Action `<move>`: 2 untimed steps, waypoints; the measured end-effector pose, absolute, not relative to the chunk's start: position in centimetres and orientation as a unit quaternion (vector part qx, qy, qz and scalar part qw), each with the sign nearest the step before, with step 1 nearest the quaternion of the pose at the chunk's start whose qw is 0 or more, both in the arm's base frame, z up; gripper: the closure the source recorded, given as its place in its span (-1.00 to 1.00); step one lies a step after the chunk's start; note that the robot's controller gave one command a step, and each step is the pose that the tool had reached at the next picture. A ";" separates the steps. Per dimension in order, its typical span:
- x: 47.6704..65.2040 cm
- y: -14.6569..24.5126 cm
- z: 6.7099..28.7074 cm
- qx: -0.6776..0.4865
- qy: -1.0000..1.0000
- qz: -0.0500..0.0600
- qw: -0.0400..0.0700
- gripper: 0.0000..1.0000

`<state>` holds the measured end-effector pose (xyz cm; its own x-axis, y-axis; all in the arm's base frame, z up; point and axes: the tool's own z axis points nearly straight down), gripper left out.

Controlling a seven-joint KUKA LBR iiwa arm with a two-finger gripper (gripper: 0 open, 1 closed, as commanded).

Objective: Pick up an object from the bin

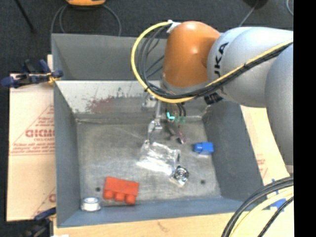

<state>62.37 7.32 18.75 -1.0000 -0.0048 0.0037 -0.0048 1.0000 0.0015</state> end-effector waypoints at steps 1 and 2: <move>57.8 2.3 10.5 0.073 -0.997 0.001 0.003 -1.00; 58.0 2.5 10.8 0.073 -0.997 0.000 -0.001 1.00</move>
Offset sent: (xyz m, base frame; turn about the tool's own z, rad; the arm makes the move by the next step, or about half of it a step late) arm -0.0443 -0.0462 -0.0796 -0.1457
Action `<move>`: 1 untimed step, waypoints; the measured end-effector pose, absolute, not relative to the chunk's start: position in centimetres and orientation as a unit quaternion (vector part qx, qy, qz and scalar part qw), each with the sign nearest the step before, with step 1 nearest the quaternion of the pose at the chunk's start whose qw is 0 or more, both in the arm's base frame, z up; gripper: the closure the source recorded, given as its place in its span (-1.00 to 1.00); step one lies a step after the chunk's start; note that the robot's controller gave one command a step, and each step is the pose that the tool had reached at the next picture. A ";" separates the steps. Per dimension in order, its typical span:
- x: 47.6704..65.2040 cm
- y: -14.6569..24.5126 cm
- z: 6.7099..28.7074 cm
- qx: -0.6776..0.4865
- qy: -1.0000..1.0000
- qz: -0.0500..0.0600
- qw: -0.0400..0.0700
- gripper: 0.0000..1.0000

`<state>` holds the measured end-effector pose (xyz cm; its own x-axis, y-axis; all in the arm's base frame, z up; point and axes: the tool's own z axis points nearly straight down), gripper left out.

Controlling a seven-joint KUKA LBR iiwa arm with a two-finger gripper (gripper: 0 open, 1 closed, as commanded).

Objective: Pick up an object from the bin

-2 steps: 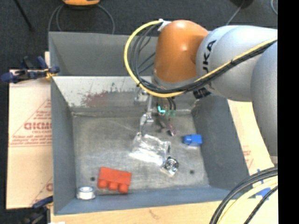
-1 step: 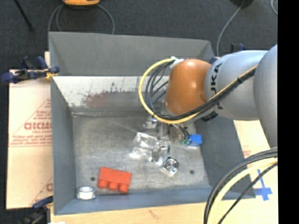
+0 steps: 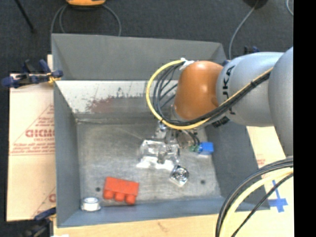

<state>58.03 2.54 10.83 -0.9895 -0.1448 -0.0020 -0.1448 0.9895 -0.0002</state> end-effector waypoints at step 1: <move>56.1 2.3 22.6 -0.070 0.998 -0.001 0.004 1.00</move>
Offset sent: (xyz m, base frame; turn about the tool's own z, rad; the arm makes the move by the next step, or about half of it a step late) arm -0.0208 -0.0009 0.1139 -0.0014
